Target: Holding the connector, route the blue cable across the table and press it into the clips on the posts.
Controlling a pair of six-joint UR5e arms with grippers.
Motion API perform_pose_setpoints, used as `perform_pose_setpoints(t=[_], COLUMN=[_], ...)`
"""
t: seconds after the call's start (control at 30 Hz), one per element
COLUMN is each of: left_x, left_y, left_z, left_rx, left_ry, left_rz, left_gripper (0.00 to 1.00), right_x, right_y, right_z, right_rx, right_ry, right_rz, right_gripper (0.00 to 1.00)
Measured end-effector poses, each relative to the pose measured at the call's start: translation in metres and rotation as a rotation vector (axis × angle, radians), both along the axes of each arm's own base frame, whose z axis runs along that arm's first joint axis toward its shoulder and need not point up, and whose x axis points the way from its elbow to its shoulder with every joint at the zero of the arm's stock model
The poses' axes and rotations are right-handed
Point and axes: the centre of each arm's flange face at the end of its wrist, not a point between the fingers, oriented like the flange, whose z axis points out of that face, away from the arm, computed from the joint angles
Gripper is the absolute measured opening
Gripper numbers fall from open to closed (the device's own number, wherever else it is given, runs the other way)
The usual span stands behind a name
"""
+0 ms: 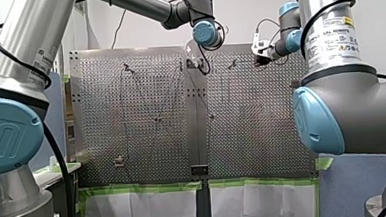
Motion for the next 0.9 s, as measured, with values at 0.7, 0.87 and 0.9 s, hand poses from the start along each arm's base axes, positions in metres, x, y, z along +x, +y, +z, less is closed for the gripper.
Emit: perform_pose_setpoints(t=[0.7,0.87,0.9], left_x=[-0.008,-0.012,-0.013], left_y=[0.011,0.014,0.015], left_z=[-0.077,-0.094,-0.097], left_rx=[-0.022,-0.015,-0.014], left_ry=[0.02,0.019,0.019], left_rz=[0.057,0.056,0.057], left_gripper=[1.0,1.0,1.0], right_x=[0.001,0.001,0.001], right_y=[0.0,0.0,0.0], right_z=[-0.001,-0.001,-0.001], right_rx=[0.0,0.0,0.0], right_ry=[0.001,0.001,0.001], right_rz=[0.002,0.001,0.001], right_gripper=[0.0,0.0,0.0])
